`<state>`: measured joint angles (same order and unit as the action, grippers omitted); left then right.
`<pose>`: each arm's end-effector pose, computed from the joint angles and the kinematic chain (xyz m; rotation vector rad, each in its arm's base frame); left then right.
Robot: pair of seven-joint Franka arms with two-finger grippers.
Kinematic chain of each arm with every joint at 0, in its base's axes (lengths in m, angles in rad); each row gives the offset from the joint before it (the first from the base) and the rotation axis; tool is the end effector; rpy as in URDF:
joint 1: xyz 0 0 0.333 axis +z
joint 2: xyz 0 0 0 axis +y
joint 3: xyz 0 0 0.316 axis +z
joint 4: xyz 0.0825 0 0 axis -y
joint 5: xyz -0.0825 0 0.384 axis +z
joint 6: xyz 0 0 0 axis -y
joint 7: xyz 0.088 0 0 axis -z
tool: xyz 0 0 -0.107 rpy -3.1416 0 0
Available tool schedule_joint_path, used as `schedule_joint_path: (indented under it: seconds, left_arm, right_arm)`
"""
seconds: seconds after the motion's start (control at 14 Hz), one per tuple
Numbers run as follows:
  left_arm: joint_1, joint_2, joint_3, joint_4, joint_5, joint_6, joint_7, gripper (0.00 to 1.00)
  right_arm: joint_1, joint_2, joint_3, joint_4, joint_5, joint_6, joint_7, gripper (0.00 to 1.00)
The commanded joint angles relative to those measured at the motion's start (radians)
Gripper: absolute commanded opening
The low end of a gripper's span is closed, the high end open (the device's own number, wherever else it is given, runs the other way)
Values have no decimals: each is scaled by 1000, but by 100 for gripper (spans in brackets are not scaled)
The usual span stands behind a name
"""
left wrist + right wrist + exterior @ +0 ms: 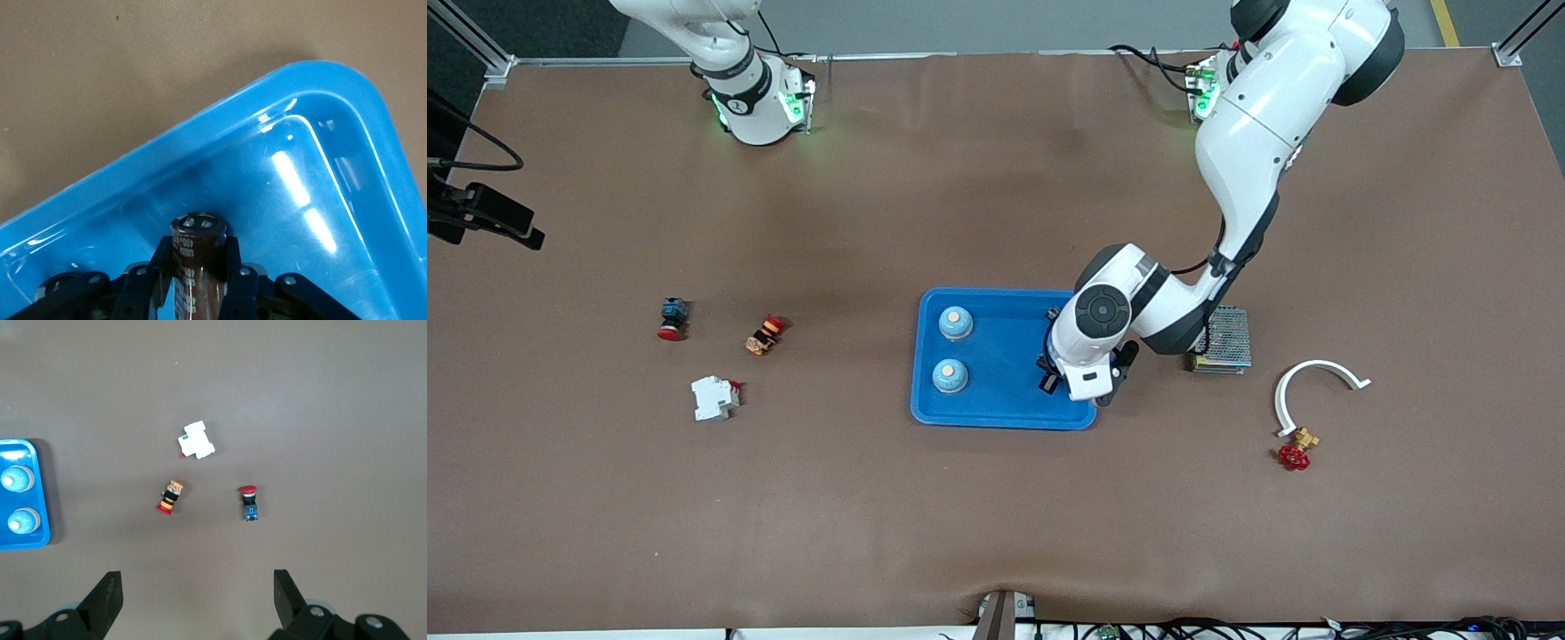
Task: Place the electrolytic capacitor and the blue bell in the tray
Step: 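Lower the black capacitor into the tray and open the left gripper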
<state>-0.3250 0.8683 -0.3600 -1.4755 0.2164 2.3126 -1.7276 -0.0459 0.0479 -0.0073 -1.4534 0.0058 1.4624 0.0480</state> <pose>0.5865 -0.4148 0.1838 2.6820 1.4992 -0.1433 0.5579 -0.0289 0.6433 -3.1315 0.1578 0.0610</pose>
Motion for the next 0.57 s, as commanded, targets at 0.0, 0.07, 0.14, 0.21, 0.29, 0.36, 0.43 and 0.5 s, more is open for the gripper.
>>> schedule_joint_path:
  seconds: [0.0, 0.07, 0.14, 0.21, 0.29, 0.36, 0.43, 0.5]
  left_arm:
    - [-12, -14, 10, -2, 41, 1, -20, 100]
    - [-12, -18, 10, 1, 52, -4, -18, 100]
    - [-12, -25, 10, 3, 63, -10, -18, 100]
    - [-12, -37, 10, 6, 76, -28, -17, 100]
    - [-8, -48, 10, 9, 89, -54, -15, 100]
    - [4, -61, 9, 11, 100, -73, -3, 100]
    - [14, -87, 7, 11, 100, -94, 20, 100]
    - [27, -107, 7, 11, 98, -114, 42, 100]
  right_arm:
    - [-17, -25, 3, -44, 0, -10, 18, 100]
    - [-17, -25, 3, -44, 0, -10, 18, 100]
    - [-17, -26, 3, -42, 0, -10, 18, 100]
    - [-20, -29, 3, -44, 0, -11, 18, 100]
    - [-26, -29, 1, -44, 0, -16, 15, 100]
    - [-29, -29, 1, -42, 0, -17, 9, 100]
    - [-35, -31, 0, -42, 0, -19, 7, 100]
    - [-37, -36, -2, -44, 0, -23, 7, 100]
